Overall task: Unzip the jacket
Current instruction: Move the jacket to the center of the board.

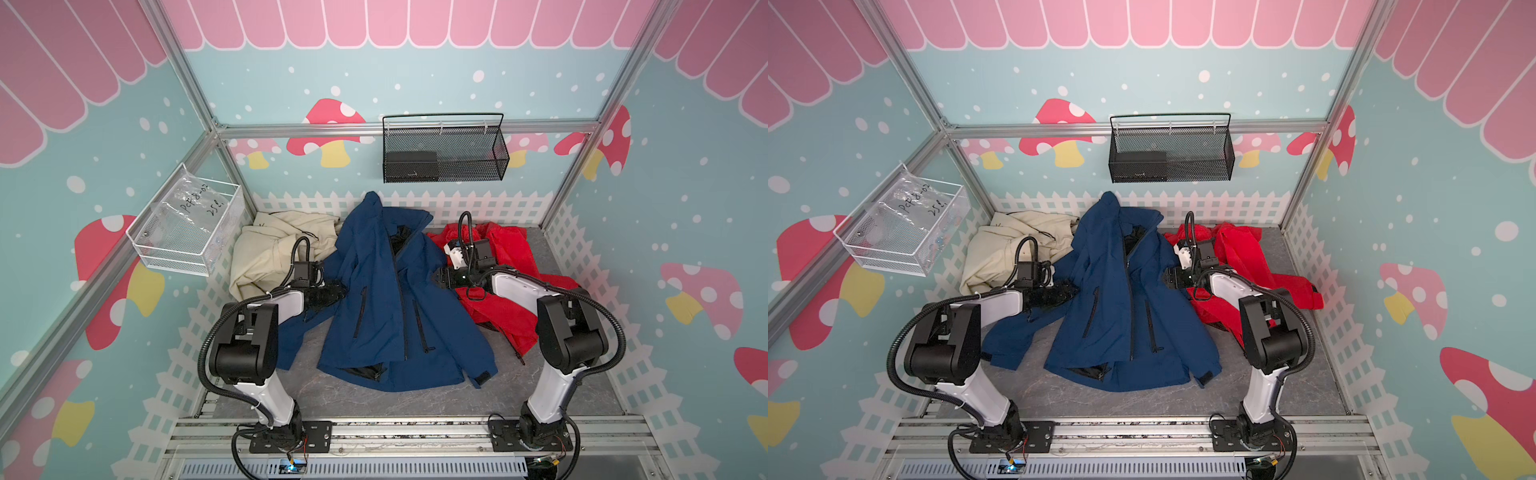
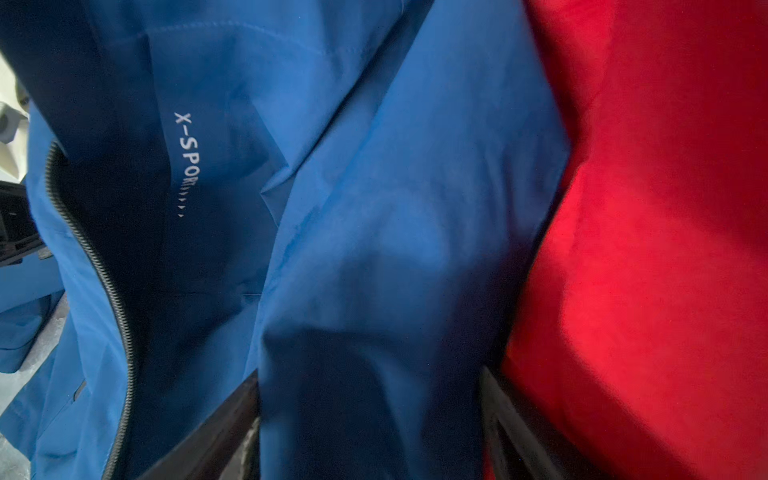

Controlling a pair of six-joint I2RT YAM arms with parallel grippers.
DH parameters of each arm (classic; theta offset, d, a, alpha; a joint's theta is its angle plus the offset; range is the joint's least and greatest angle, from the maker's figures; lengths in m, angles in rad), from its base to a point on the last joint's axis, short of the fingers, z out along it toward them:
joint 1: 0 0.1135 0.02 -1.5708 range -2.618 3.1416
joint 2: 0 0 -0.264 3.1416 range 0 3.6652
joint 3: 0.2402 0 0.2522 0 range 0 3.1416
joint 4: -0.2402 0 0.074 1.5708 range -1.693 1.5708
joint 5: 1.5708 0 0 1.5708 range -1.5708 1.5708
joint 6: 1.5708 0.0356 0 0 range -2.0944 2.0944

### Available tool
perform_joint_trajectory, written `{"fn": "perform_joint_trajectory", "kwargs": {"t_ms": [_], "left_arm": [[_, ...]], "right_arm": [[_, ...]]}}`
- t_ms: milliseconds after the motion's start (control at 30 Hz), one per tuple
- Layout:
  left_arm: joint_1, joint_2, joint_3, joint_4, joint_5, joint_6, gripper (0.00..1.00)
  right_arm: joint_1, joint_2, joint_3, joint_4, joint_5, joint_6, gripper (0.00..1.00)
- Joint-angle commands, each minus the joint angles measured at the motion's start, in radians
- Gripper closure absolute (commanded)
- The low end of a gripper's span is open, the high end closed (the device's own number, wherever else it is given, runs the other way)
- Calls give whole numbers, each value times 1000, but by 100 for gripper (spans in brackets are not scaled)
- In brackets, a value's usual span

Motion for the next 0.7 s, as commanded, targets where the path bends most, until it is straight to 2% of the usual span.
{"fn": "perform_joint_trajectory", "kwargs": {"t_ms": [0,167,300,467,567,667], "left_arm": [[9,35,-18,44,38,-18,24],[9,65,-43,122,132,-67,30],[1,80,-66,167,182,-90,31],[-14,90,-81,140,155,-72,34],[-27,94,-82,144,166,-71,40],[-48,102,-67,127,162,-69,50]], "right_arm": [[13,22,-6,36,-50,11,28],[13,19,-42,83,-72,35,44],[13,25,-44,90,-72,44,50],[13,20,-48,98,-71,49,53],[13,19,-49,103,-73,50,57],[13,23,-52,112,-73,54,67]]}}
